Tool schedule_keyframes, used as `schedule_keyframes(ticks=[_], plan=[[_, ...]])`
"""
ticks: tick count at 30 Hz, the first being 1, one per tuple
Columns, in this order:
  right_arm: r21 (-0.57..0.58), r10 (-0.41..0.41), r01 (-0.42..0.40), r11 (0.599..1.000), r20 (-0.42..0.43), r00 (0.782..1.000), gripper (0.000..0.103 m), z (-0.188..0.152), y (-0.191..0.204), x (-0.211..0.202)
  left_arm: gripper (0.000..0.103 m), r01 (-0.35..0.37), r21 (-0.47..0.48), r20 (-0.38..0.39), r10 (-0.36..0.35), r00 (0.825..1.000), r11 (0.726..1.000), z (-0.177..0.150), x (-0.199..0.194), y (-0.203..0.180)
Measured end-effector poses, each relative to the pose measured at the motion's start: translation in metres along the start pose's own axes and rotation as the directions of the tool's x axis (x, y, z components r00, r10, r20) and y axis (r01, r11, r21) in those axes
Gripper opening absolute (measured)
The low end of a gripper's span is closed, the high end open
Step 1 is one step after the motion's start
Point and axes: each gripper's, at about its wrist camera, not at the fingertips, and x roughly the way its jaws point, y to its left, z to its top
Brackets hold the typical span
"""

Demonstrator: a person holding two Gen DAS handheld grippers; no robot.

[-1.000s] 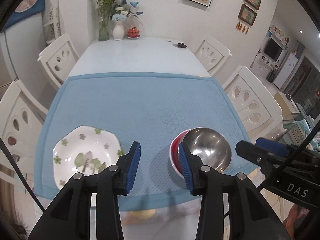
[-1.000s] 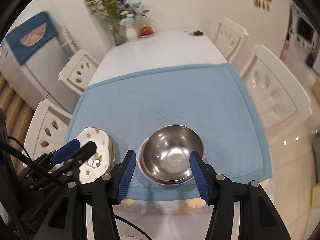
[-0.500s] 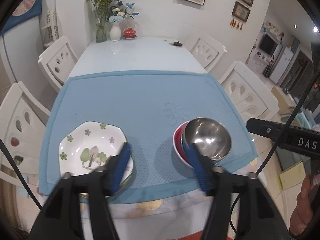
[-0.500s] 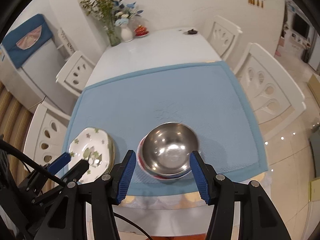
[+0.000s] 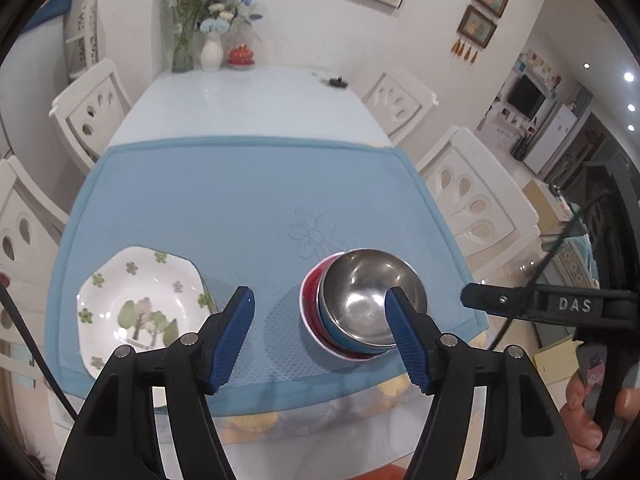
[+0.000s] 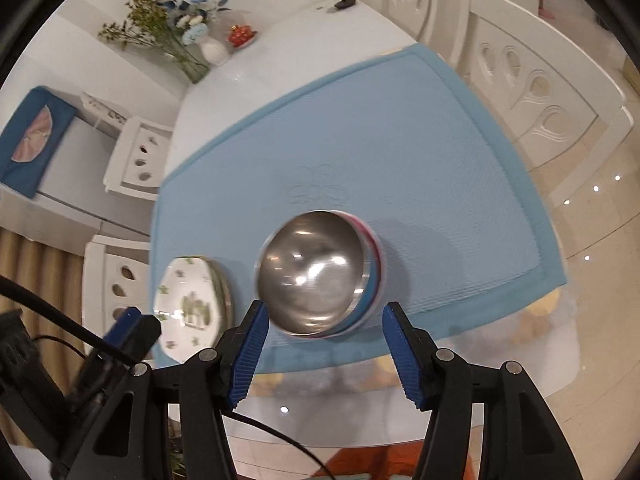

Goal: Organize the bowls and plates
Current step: 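Open the right gripper and withdraw from the nested bowls, then grasp the rims of the nested bowl stack with the right gripper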

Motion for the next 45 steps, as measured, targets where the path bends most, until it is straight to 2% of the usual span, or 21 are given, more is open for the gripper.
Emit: schedule_keyframes(ticks=[2, 5, 7, 10, 14, 18, 21, 24, 27, 30, 35, 37, 39, 41, 43, 45], plan=[[0.011, 0.005, -0.005, 1.000, -0.013, 1.000, 0.057, 0.003, -0.008, 0.002, 0.066, -0.027, -0.015, -0.021, 0.027, 0.999, 1.000, 0.002, 0.006, -0.002], [0.013, -0.005, 0.006, 1.000, -0.044, 0.999, 0.057, 0.012, -0.020, 0.007, 0.066, -0.109, -0.007, 0.038, 0.109, 0.993, 0.994, 0.007, -0.003, -0.004], [0.010, -0.024, 0.024, 1.000, -0.058, 0.998, 0.057, 0.018, -0.027, 0.009, 0.066, -0.177, 0.007, 0.080, 0.176, 0.981, 0.984, 0.014, -0.014, -0.007], [-0.017, -0.018, 0.017, 1.000, -0.063, 0.998, 0.057, 0.027, -0.024, 0.012, 0.066, -0.240, 0.001, 0.110, 0.238, 0.965, 0.971, 0.020, -0.023, -0.008], [-0.130, -0.031, 0.028, 0.991, -0.021, 0.999, 0.057, 0.032, 0.002, 0.006, 0.066, -0.277, -0.015, 0.097, 0.277, 0.956, 0.961, 0.014, -0.016, -0.009], [-0.285, -0.133, 0.142, 0.948, 0.048, 0.990, 0.057, 0.026, 0.029, 0.002, 0.066, -0.297, 0.016, 0.060, 0.295, 0.953, 0.955, 0.014, -0.002, -0.017], [-0.325, -0.167, 0.181, 0.928, 0.070, 0.983, 0.057, 0.026, 0.033, 0.004, 0.066, -0.315, 0.038, 0.069, 0.312, 0.948, 0.948, 0.013, 0.000, -0.024], [-0.325, -0.158, 0.171, 0.930, 0.069, 0.985, 0.057, 0.025, 0.028, 0.004, 0.066, -0.298, 0.048, 0.057, 0.295, 0.954, 0.953, 0.014, 0.003, -0.029], [-0.337, -0.189, 0.201, 0.920, 0.071, 0.979, 0.057, 0.026, 0.024, 0.007, 0.066, -0.256, 0.045, 0.070, 0.253, 0.965, 0.966, 0.013, 0.004, -0.035], [-0.363, -0.209, 0.225, 0.904, 0.083, 0.974, 0.057, 0.026, 0.025, 0.010, 0.066, -0.267, 0.056, 0.050, 0.264, 0.963, 0.962, 0.014, 0.012, -0.040], [-0.331, -0.171, 0.187, 0.925, 0.077, 0.982, 0.058, 0.028, 0.015, 0.015, 0.066, -0.254, 0.048, 0.041, 0.252, 0.967, 0.966, 0.012, 0.018, -0.041], [-0.305, -0.143, 0.155, 0.939, 0.061, 0.988, 0.065, 0.030, 0.007, 0.023, 0.066, -0.239, 0.020, 0.027, 0.238, 0.971, 0.971, 0.010, 0.024, -0.037], [-0.281, -0.119, 0.123, 0.952, 0.030, 0.992, 0.067, 0.031, -0.003, 0.035, 0.066, -0.202, -0.022, -0.014, 0.201, 0.979, 0.979, 0.006, 0.036, -0.028], [-0.255, -0.088, 0.080, 0.964, -0.020, 0.996, 0.067, 0.030, -0.012, 0.049, 0.066, -0.111, -0.100, -0.062, 0.105, 0.993, 0.989, -0.001, 0.051, -0.015], [-0.216, -0.046, 0.031, 0.976, -0.064, 0.997, 0.067, 0.029, -0.025, 0.064, 0.066, -0.010, -0.207, -0.096, -0.010, 0.995, 0.978, -0.009, 0.067, 0.001], [-0.158, 0.004, -0.023, 0.987, -0.117, 0.993, 0.067, 0.029, -0.040, 0.083, 0.066, 0.008, -0.273, -0.115, -0.041, 0.993, 0.962, -0.016, 0.081, 0.011]])
